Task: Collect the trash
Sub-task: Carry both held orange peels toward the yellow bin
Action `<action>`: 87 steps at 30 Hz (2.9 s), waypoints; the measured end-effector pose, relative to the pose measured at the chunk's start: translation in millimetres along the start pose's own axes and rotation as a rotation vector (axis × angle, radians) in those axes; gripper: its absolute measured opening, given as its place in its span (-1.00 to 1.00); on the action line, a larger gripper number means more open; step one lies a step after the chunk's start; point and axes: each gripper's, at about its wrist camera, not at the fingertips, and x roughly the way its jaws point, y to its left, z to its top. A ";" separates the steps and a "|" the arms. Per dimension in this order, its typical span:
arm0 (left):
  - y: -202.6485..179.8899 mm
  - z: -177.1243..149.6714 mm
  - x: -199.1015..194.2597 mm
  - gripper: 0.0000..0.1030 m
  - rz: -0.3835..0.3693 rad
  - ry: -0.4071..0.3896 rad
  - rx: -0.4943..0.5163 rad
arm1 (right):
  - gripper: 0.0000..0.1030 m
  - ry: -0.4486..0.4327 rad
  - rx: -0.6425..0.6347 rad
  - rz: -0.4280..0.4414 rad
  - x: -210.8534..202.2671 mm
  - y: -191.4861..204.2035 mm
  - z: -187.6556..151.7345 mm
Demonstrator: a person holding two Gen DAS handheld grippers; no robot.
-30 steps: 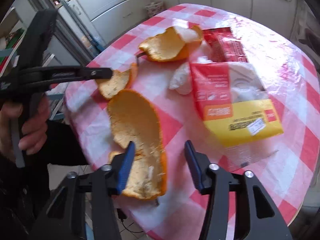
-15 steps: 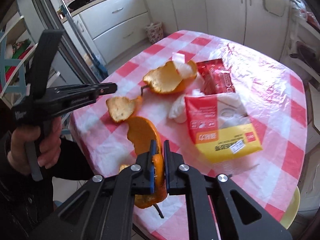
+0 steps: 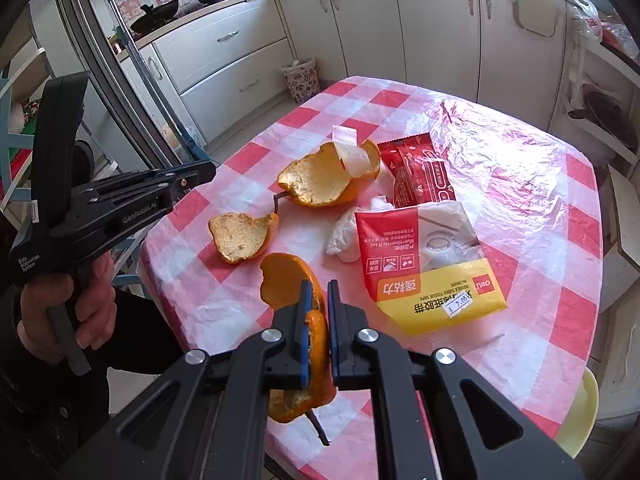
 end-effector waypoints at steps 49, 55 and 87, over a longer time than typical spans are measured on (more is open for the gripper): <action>22.0 -24.7 62.4 0.03 -0.168 0.306 -0.186 | -0.43 0.141 0.018 -0.016 54.2 -2.7 -17.9; 9.1 -25.2 59.7 -0.82 -0.173 0.295 -0.118 | -0.81 0.117 0.024 -0.015 50.8 -3.7 -16.4; -21.1 9.4 -22.4 -0.88 -0.250 -0.028 -0.063 | -0.87 -0.153 0.137 -0.069 -59.9 -46.9 -9.2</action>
